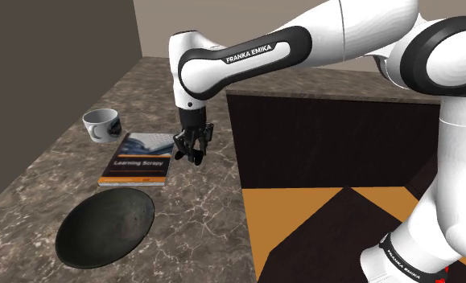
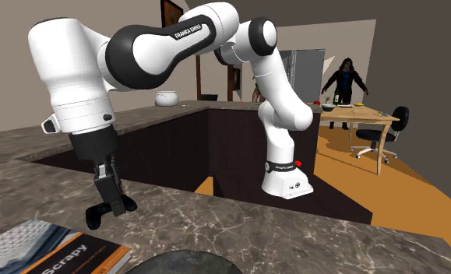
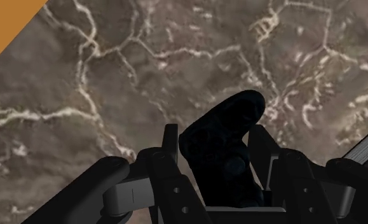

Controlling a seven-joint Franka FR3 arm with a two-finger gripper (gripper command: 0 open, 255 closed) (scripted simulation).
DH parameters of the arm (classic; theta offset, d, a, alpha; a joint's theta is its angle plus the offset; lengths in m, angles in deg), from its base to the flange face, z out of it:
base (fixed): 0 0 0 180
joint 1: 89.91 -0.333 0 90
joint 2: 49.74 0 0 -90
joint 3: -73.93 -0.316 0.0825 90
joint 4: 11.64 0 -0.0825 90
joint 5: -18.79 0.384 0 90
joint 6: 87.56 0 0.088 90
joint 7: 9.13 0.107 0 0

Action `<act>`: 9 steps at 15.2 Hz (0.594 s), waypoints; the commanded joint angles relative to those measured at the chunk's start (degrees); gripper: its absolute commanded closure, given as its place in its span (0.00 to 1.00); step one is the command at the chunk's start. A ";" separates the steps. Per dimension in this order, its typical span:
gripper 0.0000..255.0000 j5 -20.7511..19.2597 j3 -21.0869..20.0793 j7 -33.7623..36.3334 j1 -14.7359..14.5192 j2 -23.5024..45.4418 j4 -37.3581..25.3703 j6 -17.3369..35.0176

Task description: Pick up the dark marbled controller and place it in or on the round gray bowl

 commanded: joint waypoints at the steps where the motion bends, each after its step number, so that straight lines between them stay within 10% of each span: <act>1: 1.00 0.13 -0.07 -0.01 0.02 -0.41 -0.84 -1.26; 9: 1.00 0.55 -0.34 0.09 -0.01 -1.83 -4.97 -6.74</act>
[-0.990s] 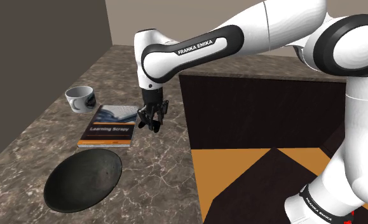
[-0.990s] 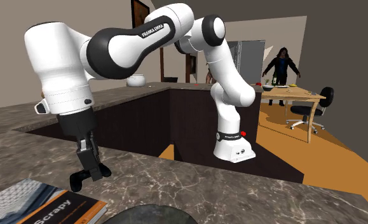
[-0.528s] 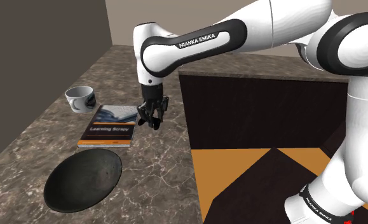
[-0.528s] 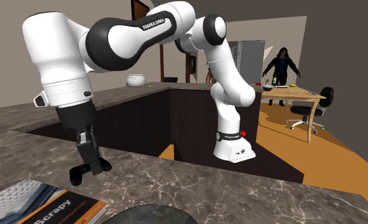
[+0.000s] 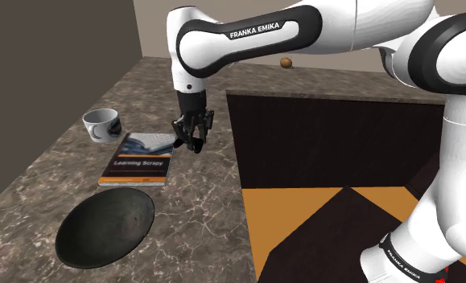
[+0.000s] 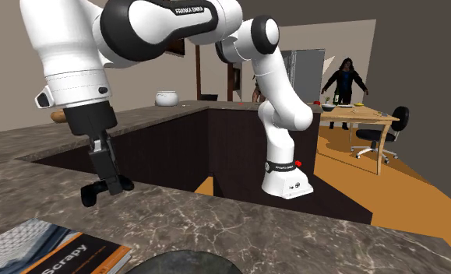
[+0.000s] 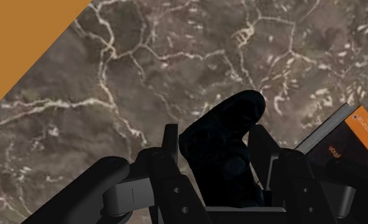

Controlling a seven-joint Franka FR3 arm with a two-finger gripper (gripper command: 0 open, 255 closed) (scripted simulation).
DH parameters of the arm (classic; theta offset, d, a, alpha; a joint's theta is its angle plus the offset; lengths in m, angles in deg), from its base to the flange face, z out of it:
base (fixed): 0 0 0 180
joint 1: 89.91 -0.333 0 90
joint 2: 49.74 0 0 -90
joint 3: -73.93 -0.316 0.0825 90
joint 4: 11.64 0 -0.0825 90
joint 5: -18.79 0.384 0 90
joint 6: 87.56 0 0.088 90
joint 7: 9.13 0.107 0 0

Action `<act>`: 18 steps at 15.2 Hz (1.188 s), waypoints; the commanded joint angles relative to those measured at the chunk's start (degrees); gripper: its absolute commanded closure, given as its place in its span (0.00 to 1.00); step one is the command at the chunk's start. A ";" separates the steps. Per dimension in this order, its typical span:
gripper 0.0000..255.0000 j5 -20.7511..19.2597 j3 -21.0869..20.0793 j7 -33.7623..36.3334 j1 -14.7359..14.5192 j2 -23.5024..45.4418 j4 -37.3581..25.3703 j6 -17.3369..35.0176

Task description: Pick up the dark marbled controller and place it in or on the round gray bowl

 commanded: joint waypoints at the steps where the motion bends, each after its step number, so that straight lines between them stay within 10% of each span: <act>1: 1.00 0.11 -0.07 0.05 -0.02 -0.36 -1.00 -1.36; 10: 1.00 0.26 -0.27 0.34 -0.33 -0.81 -7.25 -8.01; 18: 1.00 -0.68 -2.75 9.92 -8.05 2.68 -12.13 -8.84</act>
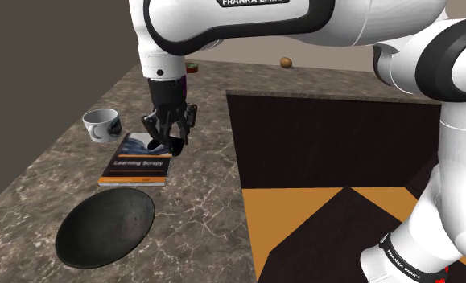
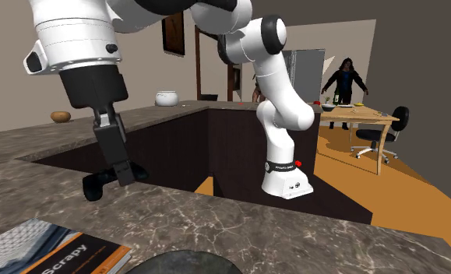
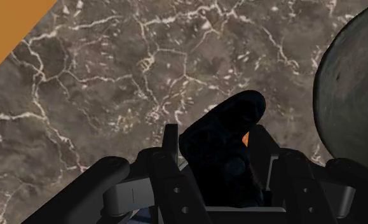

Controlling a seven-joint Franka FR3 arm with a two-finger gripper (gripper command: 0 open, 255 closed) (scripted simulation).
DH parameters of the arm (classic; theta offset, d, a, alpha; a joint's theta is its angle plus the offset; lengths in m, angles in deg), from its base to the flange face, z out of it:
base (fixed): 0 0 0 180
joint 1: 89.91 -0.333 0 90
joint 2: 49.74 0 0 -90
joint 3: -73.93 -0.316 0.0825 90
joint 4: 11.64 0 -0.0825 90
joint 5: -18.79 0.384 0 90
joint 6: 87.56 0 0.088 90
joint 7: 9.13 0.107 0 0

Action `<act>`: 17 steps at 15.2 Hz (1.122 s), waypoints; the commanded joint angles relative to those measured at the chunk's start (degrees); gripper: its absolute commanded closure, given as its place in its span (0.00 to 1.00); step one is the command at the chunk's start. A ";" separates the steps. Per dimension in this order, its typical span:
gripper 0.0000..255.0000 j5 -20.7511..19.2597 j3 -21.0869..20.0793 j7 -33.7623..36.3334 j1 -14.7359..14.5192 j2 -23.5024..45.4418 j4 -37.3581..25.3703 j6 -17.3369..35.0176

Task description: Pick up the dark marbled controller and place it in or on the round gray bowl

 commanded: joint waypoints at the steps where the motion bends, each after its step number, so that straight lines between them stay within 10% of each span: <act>1: 1.00 -0.50 -0.53 2.60 -2.30 1.76 -3.03 -1.11; 13: 1.00 -5.09 -1.38 15.54 -19.52 19.46 -32.36 -11.32; 17: 1.00 -4.79 -1.52 15.69 -18.73 18.15 -27.52 -7.89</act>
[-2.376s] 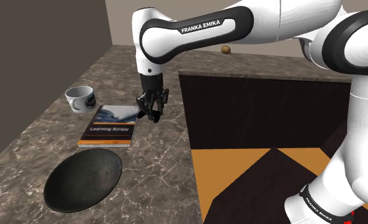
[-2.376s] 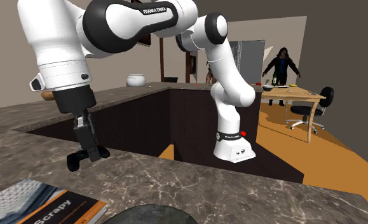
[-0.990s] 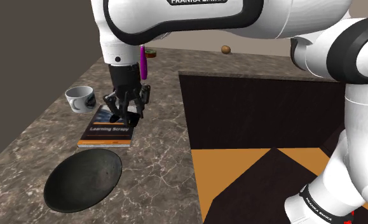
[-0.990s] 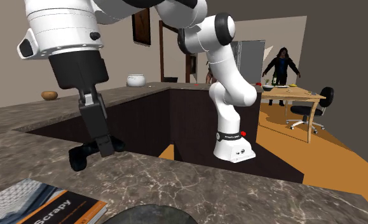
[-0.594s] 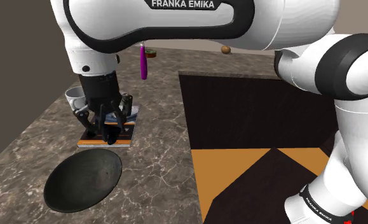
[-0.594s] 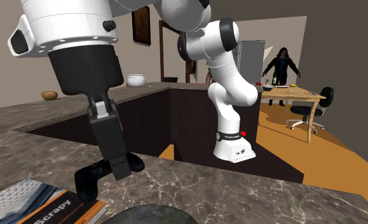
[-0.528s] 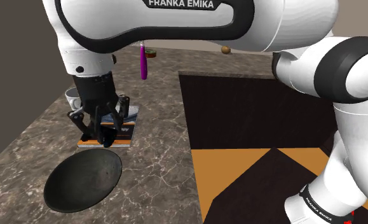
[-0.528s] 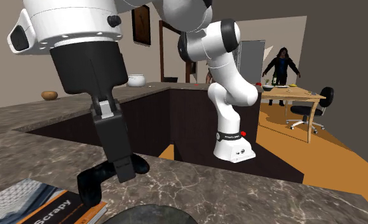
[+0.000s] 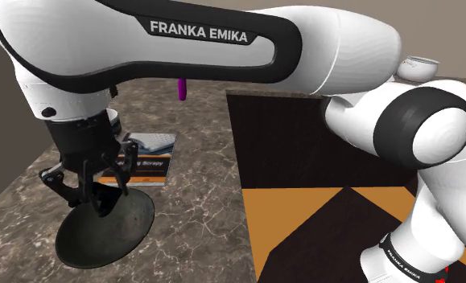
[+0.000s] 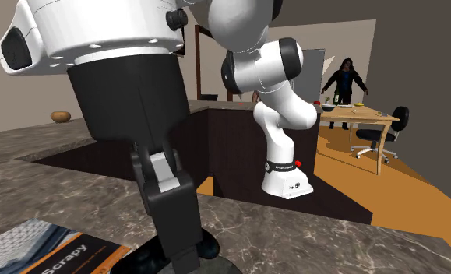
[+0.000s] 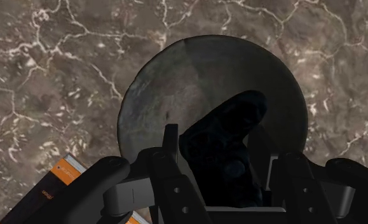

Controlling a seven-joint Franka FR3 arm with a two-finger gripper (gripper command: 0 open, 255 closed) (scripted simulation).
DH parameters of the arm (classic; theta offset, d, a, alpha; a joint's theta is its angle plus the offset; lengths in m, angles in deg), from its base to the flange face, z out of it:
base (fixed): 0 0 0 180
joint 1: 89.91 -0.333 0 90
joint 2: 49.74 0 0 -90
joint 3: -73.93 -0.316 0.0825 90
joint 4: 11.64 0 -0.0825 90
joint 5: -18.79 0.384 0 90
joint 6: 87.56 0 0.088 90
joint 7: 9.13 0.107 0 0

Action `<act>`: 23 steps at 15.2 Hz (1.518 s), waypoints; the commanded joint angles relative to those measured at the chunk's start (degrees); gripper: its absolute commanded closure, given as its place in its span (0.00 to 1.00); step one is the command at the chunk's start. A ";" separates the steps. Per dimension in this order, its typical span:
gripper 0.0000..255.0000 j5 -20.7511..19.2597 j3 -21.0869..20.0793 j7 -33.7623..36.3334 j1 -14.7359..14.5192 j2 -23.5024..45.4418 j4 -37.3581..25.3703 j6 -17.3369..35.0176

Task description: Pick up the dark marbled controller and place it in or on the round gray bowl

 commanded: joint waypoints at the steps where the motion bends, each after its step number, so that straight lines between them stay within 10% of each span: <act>1: 1.00 0.22 -0.15 0.07 0.73 -1.19 3.68 2.42; 19: 1.00 0.51 -0.26 -0.19 2.71 -2.93 15.00 11.71; 20: 0.00 0.51 -0.26 -0.19 2.71 -2.93 15.00 11.71; 23: 0.00 0.51 -0.26 -0.19 2.70 -2.93 14.99 11.70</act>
